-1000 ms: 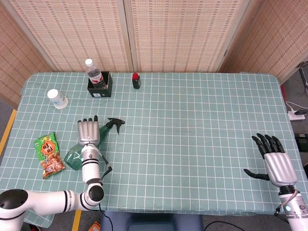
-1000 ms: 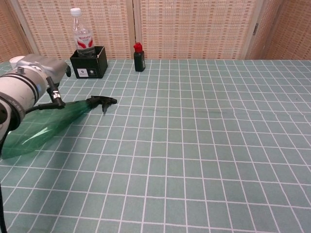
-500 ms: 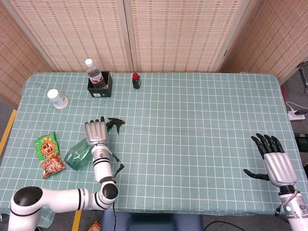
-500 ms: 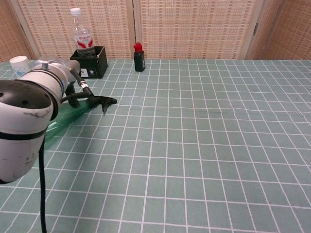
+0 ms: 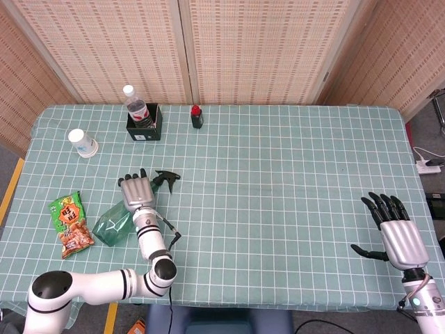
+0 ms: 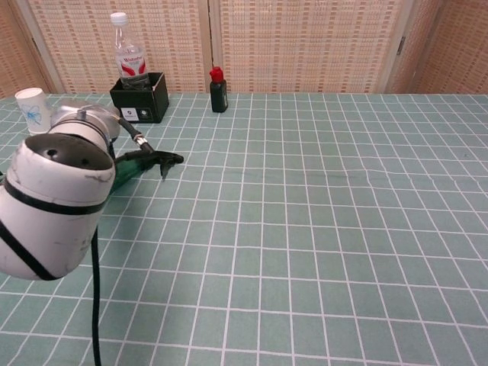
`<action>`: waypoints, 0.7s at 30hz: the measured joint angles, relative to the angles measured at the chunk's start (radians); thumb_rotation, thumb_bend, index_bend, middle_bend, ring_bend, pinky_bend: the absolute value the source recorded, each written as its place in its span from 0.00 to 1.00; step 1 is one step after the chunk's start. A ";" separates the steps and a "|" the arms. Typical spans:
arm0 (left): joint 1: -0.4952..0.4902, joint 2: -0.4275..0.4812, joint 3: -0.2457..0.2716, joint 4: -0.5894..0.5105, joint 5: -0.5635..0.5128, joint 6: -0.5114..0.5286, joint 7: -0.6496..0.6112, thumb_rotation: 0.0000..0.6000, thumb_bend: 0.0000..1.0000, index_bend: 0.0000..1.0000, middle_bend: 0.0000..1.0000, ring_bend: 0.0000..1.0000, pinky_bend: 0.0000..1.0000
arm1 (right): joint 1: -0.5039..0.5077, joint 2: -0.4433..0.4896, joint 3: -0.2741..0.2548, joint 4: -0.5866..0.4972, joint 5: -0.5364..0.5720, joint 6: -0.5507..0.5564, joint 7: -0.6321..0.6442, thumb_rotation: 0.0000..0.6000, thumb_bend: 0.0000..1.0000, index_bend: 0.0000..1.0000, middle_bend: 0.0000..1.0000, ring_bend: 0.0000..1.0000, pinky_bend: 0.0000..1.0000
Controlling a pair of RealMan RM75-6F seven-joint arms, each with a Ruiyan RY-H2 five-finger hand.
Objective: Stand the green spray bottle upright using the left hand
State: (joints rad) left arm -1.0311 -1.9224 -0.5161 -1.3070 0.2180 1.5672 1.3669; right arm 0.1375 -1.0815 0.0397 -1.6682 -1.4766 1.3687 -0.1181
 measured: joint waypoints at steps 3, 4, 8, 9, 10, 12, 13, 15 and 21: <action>-0.006 -0.020 -0.043 0.022 -0.035 0.006 -0.002 1.00 0.23 0.11 0.22 0.17 0.25 | 0.001 0.001 0.000 0.000 0.000 -0.002 0.002 1.00 0.06 0.11 0.03 0.00 0.00; -0.008 -0.026 -0.054 0.028 -0.043 0.008 -0.002 1.00 0.23 0.11 0.22 0.17 0.25 | 0.001 0.001 0.000 0.001 -0.001 -0.002 0.003 1.00 0.06 0.11 0.03 0.00 0.00; -0.019 -0.051 -0.096 0.054 -0.070 0.018 -0.009 1.00 0.23 0.11 0.22 0.17 0.25 | 0.002 0.002 -0.001 0.000 -0.002 -0.002 0.006 1.00 0.06 0.11 0.03 0.00 0.00; -0.021 -0.056 -0.102 0.059 -0.074 0.018 -0.011 1.00 0.23 0.11 0.22 0.17 0.25 | 0.002 0.002 -0.001 0.001 -0.002 -0.002 0.006 1.00 0.06 0.11 0.03 0.00 0.00; -0.024 -0.061 -0.107 0.066 -0.076 0.018 -0.013 1.00 0.23 0.11 0.22 0.17 0.25 | 0.002 0.002 -0.001 0.001 -0.002 -0.002 0.007 1.00 0.06 0.11 0.03 0.00 0.00; -0.026 -0.065 -0.108 0.074 -0.075 0.014 -0.015 1.00 0.23 0.11 0.22 0.17 0.25 | 0.002 0.002 -0.001 0.001 -0.002 -0.002 0.007 1.00 0.06 0.11 0.03 0.00 0.00; -0.026 -0.067 -0.109 0.079 -0.073 0.012 -0.017 1.00 0.23 0.11 0.22 0.17 0.25 | 0.002 0.002 -0.001 0.001 -0.002 -0.002 0.008 1.00 0.06 0.11 0.03 0.00 0.00; -0.026 -0.070 -0.111 0.088 -0.073 0.007 -0.021 1.00 0.23 0.11 0.22 0.17 0.25 | 0.002 0.001 -0.001 0.001 -0.001 -0.002 0.007 1.00 0.06 0.11 0.03 0.00 0.00; -0.026 -0.076 -0.091 0.132 -0.041 -0.037 -0.028 1.00 0.23 0.11 0.21 0.17 0.25 | 0.002 0.001 -0.001 0.000 0.000 -0.002 0.003 1.00 0.06 0.11 0.03 0.00 0.00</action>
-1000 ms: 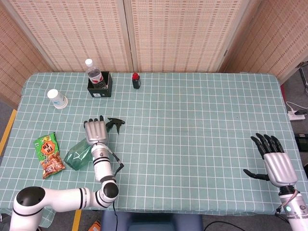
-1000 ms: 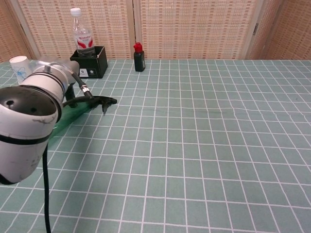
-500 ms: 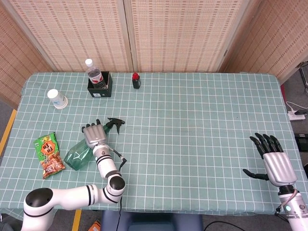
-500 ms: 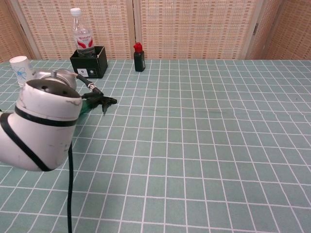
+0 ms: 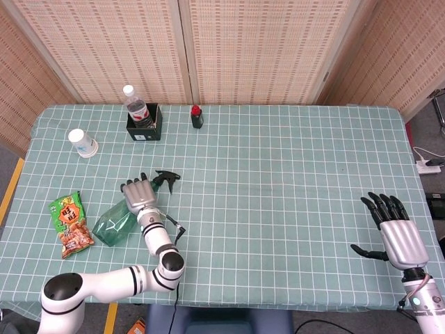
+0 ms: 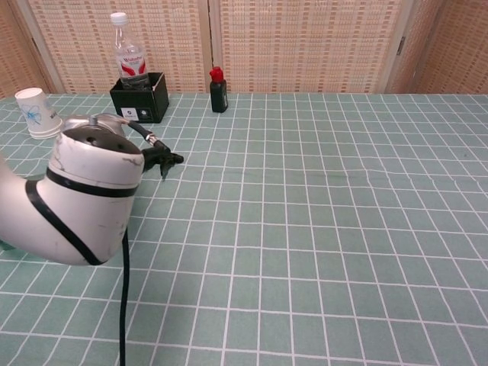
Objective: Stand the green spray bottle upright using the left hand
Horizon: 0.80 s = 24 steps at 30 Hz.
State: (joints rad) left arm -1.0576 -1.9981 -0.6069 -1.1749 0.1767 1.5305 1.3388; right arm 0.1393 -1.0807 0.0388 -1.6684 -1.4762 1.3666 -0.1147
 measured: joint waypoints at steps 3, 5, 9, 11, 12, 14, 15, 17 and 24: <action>-0.005 -0.011 -0.008 0.035 0.000 -0.020 -0.008 1.00 0.23 0.11 0.21 0.17 0.25 | 0.001 -0.001 0.001 -0.001 0.003 -0.001 -0.005 1.00 0.06 0.11 0.03 0.00 0.00; -0.009 -0.017 -0.010 0.057 -0.001 -0.030 -0.008 1.00 0.23 0.11 0.21 0.17 0.24 | 0.000 -0.001 0.001 -0.001 0.004 -0.001 -0.006 1.00 0.06 0.11 0.03 0.00 0.00; -0.015 -0.030 -0.011 0.107 -0.001 -0.054 -0.004 1.00 0.23 0.11 0.21 0.17 0.23 | -0.001 0.000 0.001 0.000 0.004 0.001 -0.002 1.00 0.06 0.11 0.03 0.00 0.00; -0.015 -0.036 -0.011 0.133 0.000 -0.070 -0.004 1.00 0.23 0.11 0.21 0.17 0.23 | -0.001 0.000 0.001 0.000 0.004 0.000 -0.001 1.00 0.06 0.12 0.03 0.00 0.00; -0.015 -0.038 -0.011 0.143 0.000 -0.077 -0.004 1.00 0.23 0.11 0.21 0.17 0.23 | -0.001 0.000 0.001 0.000 0.004 0.000 0.000 1.00 0.06 0.12 0.03 0.00 0.00; -0.014 -0.042 -0.012 0.165 0.001 -0.093 -0.004 1.00 0.23 0.11 0.21 0.17 0.23 | 0.000 0.000 0.001 0.000 0.004 0.000 0.001 1.00 0.06 0.12 0.03 0.00 0.00; -0.013 -0.043 -0.013 0.171 0.001 -0.098 -0.005 1.00 0.23 0.12 0.21 0.17 0.23 | 0.000 0.000 0.001 0.000 0.004 0.000 0.001 1.00 0.06 0.12 0.03 0.00 0.00; -0.013 -0.045 -0.013 0.178 0.002 -0.103 -0.006 1.00 0.23 0.12 0.21 0.17 0.23 | 0.000 0.000 0.001 0.000 0.004 -0.001 0.000 1.00 0.06 0.12 0.03 0.00 0.00; -0.009 -0.053 0.039 0.241 0.027 -0.135 0.048 1.00 0.23 0.13 0.21 0.18 0.23 | 0.002 0.000 0.001 0.000 0.004 -0.003 0.003 1.00 0.06 0.12 0.03 0.00 0.00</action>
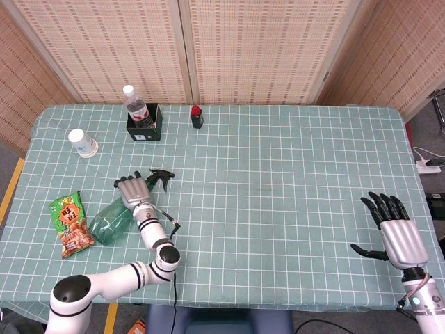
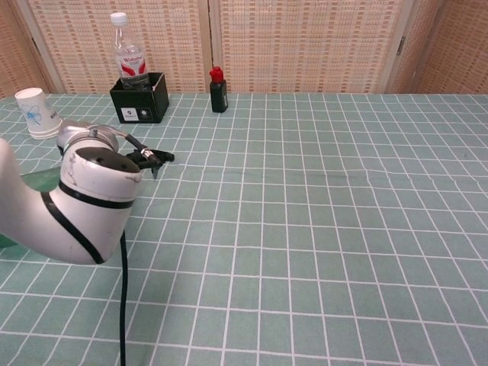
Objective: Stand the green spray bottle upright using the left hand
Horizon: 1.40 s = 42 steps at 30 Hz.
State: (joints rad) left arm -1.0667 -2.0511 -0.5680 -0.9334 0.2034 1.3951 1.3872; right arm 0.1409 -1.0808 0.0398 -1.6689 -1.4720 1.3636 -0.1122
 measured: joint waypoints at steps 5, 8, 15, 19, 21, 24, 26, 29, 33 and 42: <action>0.011 -0.009 0.016 0.020 0.009 -0.007 0.030 1.00 0.23 0.13 0.22 0.18 0.23 | 0.000 0.001 0.000 0.000 -0.002 0.001 0.003 1.00 0.06 0.12 0.03 0.00 0.00; 0.014 -0.016 0.006 0.027 0.003 -0.007 0.053 1.00 0.23 0.14 0.24 0.20 0.24 | -0.001 0.001 -0.001 0.002 -0.006 0.004 0.009 1.00 0.06 0.12 0.03 0.00 0.00; 0.018 -0.027 -0.010 0.035 0.011 -0.012 0.058 1.00 0.25 0.24 0.36 0.31 0.34 | -0.002 0.000 -0.001 0.005 -0.009 0.007 0.014 1.00 0.06 0.12 0.03 0.00 0.00; 0.024 -0.029 -0.006 0.036 0.036 -0.016 0.033 1.00 0.26 0.29 0.44 0.39 0.42 | -0.002 0.000 -0.002 0.005 -0.009 0.007 0.015 1.00 0.06 0.12 0.03 0.00 0.00; 0.027 -0.031 -0.006 0.035 0.051 -0.016 0.020 1.00 0.27 0.31 0.48 0.42 0.45 | -0.002 0.000 -0.002 0.005 -0.010 0.008 0.015 1.00 0.06 0.12 0.03 0.00 0.00; 0.031 -0.033 -0.006 0.035 0.062 -0.016 0.014 1.00 0.27 0.33 0.51 0.45 0.48 | -0.002 0.000 -0.002 0.005 -0.010 0.007 0.015 1.00 0.06 0.12 0.03 0.00 0.00; 0.034 -0.033 -0.004 0.036 0.070 -0.017 0.010 1.00 0.27 0.33 0.52 0.46 0.48 | -0.002 0.000 -0.002 0.006 -0.010 0.007 0.015 1.00 0.06 0.12 0.03 0.00 0.00; 0.038 -0.030 -0.004 0.033 0.083 -0.013 0.004 1.00 0.27 0.33 0.52 0.46 0.49 | -0.002 0.000 -0.002 0.005 -0.009 0.006 0.014 1.00 0.06 0.12 0.03 0.00 0.00; 0.036 -0.020 -0.006 0.012 0.097 -0.003 0.007 1.00 0.27 0.34 0.53 0.46 0.49 | -0.001 0.001 -0.002 0.004 -0.008 0.005 0.014 1.00 0.06 0.12 0.03 0.00 0.00; 0.016 0.068 -0.040 -0.158 0.200 0.048 -0.054 1.00 0.27 0.40 0.59 0.52 0.53 | -0.002 0.001 -0.002 0.006 -0.009 0.007 0.015 1.00 0.06 0.12 0.03 0.00 0.00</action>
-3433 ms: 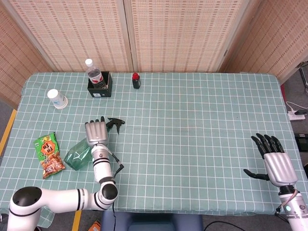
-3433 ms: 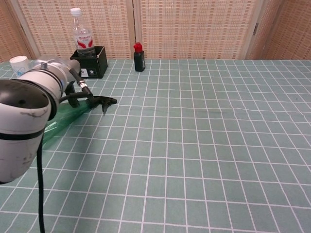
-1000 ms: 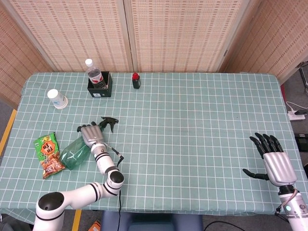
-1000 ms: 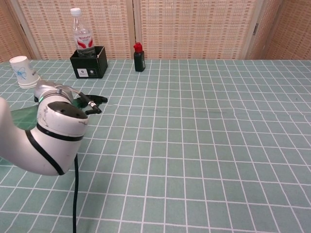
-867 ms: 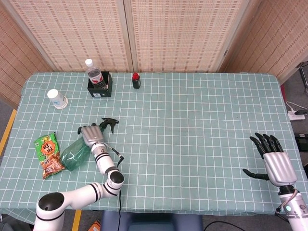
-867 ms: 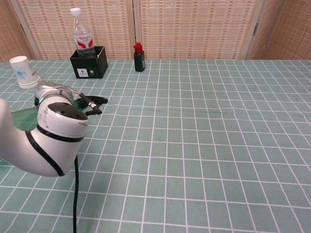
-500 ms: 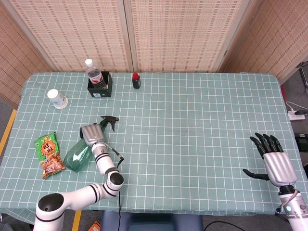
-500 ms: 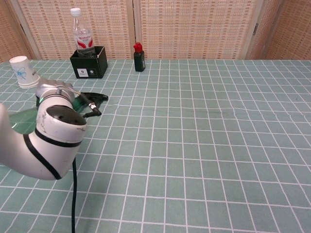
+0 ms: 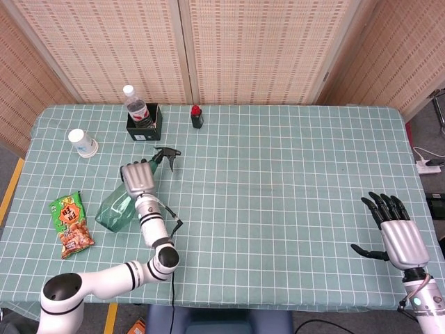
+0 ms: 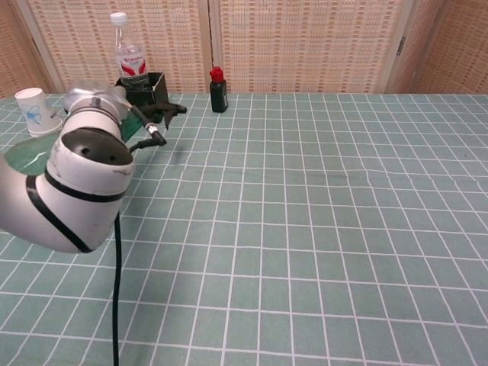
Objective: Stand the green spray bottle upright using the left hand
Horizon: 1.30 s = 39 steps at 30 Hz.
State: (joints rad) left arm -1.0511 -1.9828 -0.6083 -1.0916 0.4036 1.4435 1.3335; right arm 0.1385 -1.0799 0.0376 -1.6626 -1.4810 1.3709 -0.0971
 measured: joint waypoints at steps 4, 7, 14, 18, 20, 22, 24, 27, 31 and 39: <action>0.011 0.050 -0.033 -0.122 0.066 0.004 -0.148 1.00 0.27 0.40 0.59 0.52 0.53 | -0.001 -0.001 0.000 0.000 -0.002 0.003 -0.006 1.00 0.06 0.12 0.03 0.00 0.00; 0.030 0.085 -0.059 -0.212 0.105 -0.005 -0.276 1.00 0.27 0.40 0.59 0.52 0.53 | -0.002 -0.004 -0.001 0.001 -0.003 0.006 -0.012 1.00 0.06 0.12 0.03 0.00 0.00; 0.130 0.163 -0.104 -0.366 0.154 -0.089 -0.617 1.00 0.27 0.39 0.59 0.52 0.50 | -0.004 -0.012 0.006 -0.001 0.014 0.008 -0.030 1.00 0.06 0.12 0.03 0.00 0.00; 0.207 0.215 -0.118 -0.425 0.197 -0.175 -0.843 1.00 0.27 0.39 0.59 0.52 0.50 | -0.006 -0.023 0.014 -0.004 0.033 0.014 -0.053 1.00 0.06 0.12 0.03 0.00 0.00; 0.246 0.242 -0.123 -0.450 0.242 -0.216 -0.970 1.00 0.27 0.39 0.59 0.52 0.49 | -0.007 -0.029 0.018 -0.004 0.042 0.017 -0.066 1.00 0.06 0.12 0.03 0.00 0.00; 0.281 0.266 -0.127 -0.474 0.295 -0.250 -1.097 1.00 0.27 0.39 0.59 0.52 0.49 | -0.008 -0.035 0.022 -0.005 0.050 0.020 -0.082 1.00 0.06 0.12 0.03 0.00 0.00; 0.312 0.288 -0.131 -0.495 0.358 -0.278 -1.220 1.00 0.27 0.39 0.59 0.52 0.49 | -0.008 -0.039 0.025 -0.008 0.060 0.019 -0.098 1.00 0.06 0.12 0.03 0.00 0.00; 0.350 0.310 -0.131 -0.514 0.464 -0.299 -1.388 1.00 0.27 0.39 0.59 0.51 0.48 | -0.008 -0.042 0.028 -0.017 0.072 0.019 -0.106 1.00 0.06 0.12 0.03 0.00 0.00; 0.382 0.320 -0.126 -0.504 0.602 -0.298 -1.593 1.00 0.26 0.39 0.59 0.51 0.48 | -0.011 -0.041 0.031 -0.024 0.082 0.019 -0.102 1.00 0.06 0.12 0.03 0.00 0.00; 0.370 0.273 -0.143 -0.294 0.709 -0.249 -1.914 1.00 0.26 0.34 0.55 0.47 0.47 | -0.013 -0.040 0.034 -0.034 0.110 0.014 -0.139 1.00 0.06 0.12 0.03 0.00 0.00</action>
State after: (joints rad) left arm -0.6813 -1.7102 -0.7518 -1.3860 1.1127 1.1948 -0.5801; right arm 0.1253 -1.1194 0.0711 -1.6962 -1.3705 1.3847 -0.2362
